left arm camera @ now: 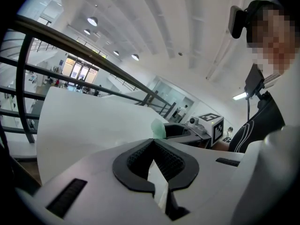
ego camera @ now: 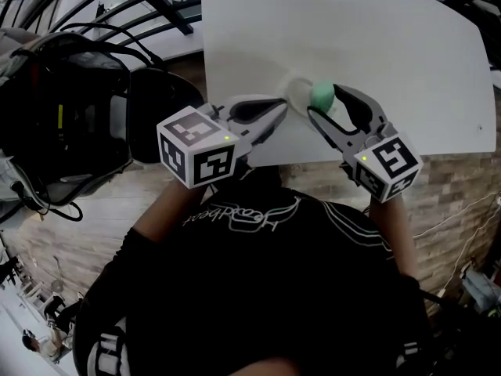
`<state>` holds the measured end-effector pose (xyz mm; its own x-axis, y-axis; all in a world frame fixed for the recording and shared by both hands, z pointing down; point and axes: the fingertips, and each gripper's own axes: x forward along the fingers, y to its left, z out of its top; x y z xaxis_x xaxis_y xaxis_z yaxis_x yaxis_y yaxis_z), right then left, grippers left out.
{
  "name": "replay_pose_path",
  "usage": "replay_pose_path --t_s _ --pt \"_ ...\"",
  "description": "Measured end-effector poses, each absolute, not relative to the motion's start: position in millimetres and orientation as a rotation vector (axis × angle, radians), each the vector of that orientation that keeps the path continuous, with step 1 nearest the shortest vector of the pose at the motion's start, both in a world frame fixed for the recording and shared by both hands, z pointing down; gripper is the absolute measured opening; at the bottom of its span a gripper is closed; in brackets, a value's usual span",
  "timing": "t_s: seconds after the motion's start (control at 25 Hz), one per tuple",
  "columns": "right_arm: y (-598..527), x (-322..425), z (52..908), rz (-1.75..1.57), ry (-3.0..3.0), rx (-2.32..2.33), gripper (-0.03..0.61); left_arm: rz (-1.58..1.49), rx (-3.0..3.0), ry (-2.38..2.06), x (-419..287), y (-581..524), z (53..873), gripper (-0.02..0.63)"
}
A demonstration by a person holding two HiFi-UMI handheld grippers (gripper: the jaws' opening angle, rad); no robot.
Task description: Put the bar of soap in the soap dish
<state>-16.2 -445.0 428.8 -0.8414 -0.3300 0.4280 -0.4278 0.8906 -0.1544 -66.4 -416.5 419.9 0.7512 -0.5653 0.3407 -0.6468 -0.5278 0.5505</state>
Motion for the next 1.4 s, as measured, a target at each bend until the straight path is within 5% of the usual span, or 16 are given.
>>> replay_pose_path --t_s 0.96,1.4 --pt "-437 -62 506 0.174 -2.402 0.370 0.225 0.189 2.249 -0.874 -122 -428 434 0.008" --pt "-442 -31 524 0.150 -2.360 0.340 0.225 0.194 2.252 -0.873 -95 -436 444 0.008"
